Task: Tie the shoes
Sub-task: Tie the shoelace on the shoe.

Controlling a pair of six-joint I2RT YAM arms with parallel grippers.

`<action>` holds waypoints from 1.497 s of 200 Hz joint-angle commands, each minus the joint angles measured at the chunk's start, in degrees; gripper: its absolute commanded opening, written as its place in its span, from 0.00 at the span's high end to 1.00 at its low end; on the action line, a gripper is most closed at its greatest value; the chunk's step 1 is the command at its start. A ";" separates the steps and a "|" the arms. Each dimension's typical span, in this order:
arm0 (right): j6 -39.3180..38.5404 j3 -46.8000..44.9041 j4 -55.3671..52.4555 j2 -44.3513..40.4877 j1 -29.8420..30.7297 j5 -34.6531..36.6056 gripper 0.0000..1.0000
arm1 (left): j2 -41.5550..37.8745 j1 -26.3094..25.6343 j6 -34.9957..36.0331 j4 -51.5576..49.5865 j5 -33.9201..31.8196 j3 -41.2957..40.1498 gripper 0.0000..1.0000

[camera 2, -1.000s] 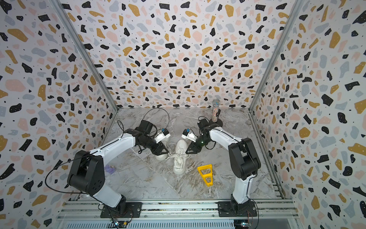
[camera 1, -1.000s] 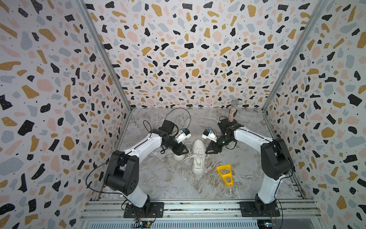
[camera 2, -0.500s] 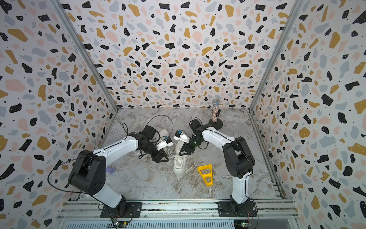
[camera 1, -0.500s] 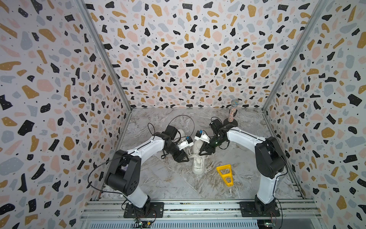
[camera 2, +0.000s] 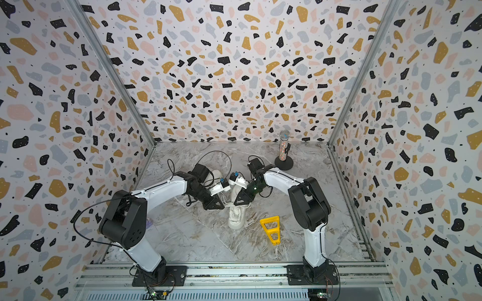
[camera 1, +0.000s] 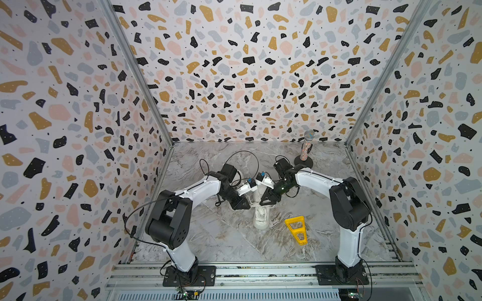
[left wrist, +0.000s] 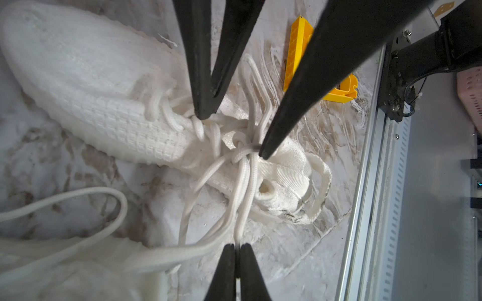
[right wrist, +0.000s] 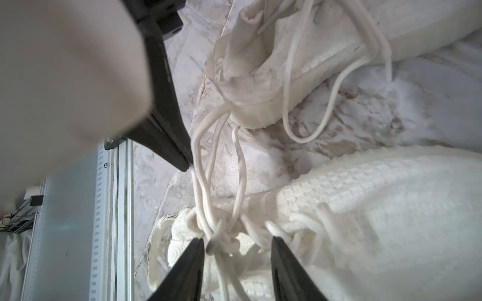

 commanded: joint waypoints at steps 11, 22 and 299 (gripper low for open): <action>1.27 0.37 0.03 -0.07 0.47 -0.07 0.55 | -1.99 0.13 0.41 -0.91 0.53 -0.34 1.00; 1.53 0.01 0.12 -0.12 0.56 1.32 0.57 | -2.58 0.26 0.78 -1.59 0.40 -0.53 1.00; -3.01 -2.83 -12.69 -9.97 -9.11 -1.91 0.36 | 3.50 4.91 3.86 -11.65 7.84 13.85 0.31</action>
